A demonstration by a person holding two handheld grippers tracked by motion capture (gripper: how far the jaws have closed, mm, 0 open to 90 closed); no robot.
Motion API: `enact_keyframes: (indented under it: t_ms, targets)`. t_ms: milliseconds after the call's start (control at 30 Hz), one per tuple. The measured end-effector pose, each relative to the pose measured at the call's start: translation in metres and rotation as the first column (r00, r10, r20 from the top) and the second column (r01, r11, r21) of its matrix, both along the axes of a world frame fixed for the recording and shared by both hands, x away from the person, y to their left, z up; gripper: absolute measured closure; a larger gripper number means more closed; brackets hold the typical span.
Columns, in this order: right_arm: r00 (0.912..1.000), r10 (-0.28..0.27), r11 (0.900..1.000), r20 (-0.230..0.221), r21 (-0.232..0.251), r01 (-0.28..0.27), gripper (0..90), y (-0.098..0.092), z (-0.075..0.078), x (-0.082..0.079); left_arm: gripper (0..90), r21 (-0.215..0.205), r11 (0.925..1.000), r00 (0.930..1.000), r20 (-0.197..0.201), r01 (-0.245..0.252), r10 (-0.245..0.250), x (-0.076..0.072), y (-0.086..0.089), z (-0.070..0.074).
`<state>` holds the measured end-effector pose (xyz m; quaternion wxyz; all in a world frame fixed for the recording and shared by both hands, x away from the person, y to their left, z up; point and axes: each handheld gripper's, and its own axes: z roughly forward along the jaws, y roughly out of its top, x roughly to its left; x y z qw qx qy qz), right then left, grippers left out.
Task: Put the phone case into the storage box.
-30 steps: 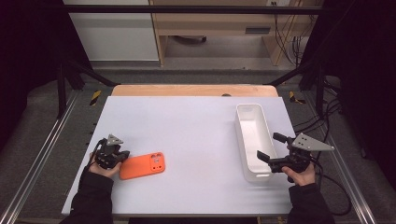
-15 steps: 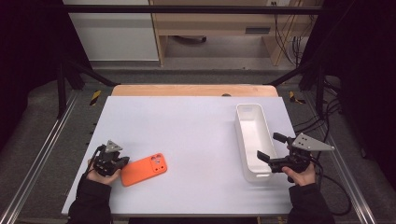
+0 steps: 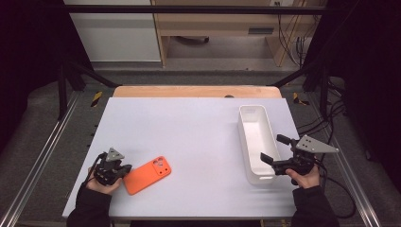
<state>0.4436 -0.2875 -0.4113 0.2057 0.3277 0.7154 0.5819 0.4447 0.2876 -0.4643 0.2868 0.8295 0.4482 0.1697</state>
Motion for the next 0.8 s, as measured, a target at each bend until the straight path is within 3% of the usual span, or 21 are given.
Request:
enact_keyframes:
  t_ms: [233, 367, 633, 800]
  targets:
    - [1.0000, 0.001, 1.000, -0.002, -0.001, -0.001, 0.9, 0.000, 0.000, 0.000, 90.0, -0.013, 0.9999, 1.0000, 0.003, 0.006, -0.006, -0.001, 0.002, -0.001]
    - [1.0000, 0.001, 1.000, 0.000, 0.000, -0.001, 0.9, 0.000, 0.000, 0.000, 89.9, -0.041, 0.9991, 0.9994, 0.034, 0.000, 0.002, 0.000, 0.006, 0.002]
    - [1.0000, 0.000, 1.000, 0.000, 0.001, 0.000, 0.9, 0.000, 0.000, 0.000, 69.1, -0.116, 0.9930, 0.9942, 0.107, 0.019, -0.006, 0.001, 0.011, 0.018]
    - [1.0000, -0.001, 1.000, 0.002, 0.003, 0.001, 0.8, -0.001, 0.000, 0.000, 55.4, -0.163, 0.9845, 0.9835, 0.177, 0.066, -0.037, -0.001, 0.011, 0.036]
